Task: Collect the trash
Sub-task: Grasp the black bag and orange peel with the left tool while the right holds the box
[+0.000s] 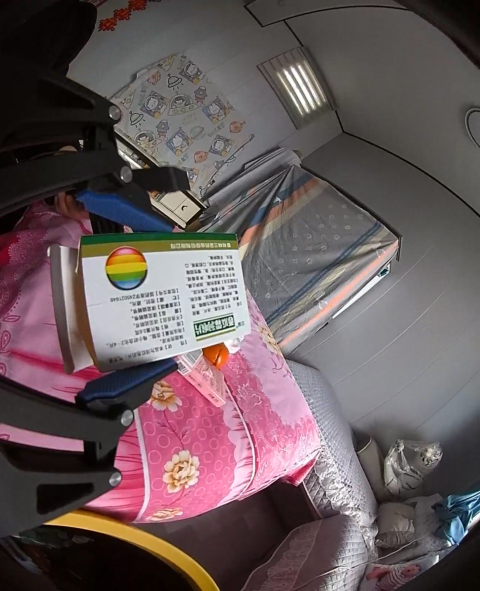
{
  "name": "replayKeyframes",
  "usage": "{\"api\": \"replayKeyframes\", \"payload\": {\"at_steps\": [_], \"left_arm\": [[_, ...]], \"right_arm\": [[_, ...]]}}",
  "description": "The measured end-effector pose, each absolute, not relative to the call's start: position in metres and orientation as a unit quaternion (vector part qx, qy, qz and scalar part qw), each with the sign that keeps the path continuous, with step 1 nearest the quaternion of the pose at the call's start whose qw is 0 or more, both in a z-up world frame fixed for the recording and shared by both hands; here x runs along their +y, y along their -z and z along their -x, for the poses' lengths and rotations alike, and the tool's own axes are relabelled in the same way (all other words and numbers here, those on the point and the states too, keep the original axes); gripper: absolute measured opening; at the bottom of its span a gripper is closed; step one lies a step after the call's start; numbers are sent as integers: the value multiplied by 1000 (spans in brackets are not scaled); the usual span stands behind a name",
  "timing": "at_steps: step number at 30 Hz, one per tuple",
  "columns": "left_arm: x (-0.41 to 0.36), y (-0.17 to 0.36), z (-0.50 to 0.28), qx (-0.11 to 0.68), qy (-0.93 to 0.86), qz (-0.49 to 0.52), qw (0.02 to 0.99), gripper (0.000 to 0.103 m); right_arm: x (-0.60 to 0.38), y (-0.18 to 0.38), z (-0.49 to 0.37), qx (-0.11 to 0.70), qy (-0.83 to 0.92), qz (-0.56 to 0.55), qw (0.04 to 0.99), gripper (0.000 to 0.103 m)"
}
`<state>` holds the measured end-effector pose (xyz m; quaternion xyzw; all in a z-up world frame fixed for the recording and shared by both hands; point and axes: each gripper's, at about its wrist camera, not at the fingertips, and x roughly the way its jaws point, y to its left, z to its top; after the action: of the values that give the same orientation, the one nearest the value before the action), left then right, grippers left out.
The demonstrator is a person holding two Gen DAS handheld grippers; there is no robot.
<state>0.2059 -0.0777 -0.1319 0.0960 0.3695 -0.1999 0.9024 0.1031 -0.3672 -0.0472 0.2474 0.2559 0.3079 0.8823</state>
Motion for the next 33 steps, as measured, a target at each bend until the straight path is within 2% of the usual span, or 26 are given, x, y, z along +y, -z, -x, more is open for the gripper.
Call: {"api": "replayKeyframes", "payload": {"at_steps": [1,2,3,9,13,17,33], "left_arm": [[-79,134,-207,368,193,-101,904,47],[-79,134,-207,366,196,-99,904,35],[-79,134,-207,367,204,-92,903,30],[-64,128,-196,357,214,-66,907,20],[-45,117,-183,346,224,-39,910,17],[-25,102,-164,324,233,-14,917,11],[6,63,-121,265,232,20,936,10]], "right_arm": [[-367,47,-103,257,-307,-248,882,65],[-367,47,-103,257,-307,-248,882,65],[-367,47,-101,256,-304,-248,883,65],[-368,43,-93,252,-300,-246,887,65],[-367,42,-90,253,-299,-244,887,65],[-364,42,-91,256,-300,-243,886,65],[-341,34,-95,263,-312,-215,887,65]]}}
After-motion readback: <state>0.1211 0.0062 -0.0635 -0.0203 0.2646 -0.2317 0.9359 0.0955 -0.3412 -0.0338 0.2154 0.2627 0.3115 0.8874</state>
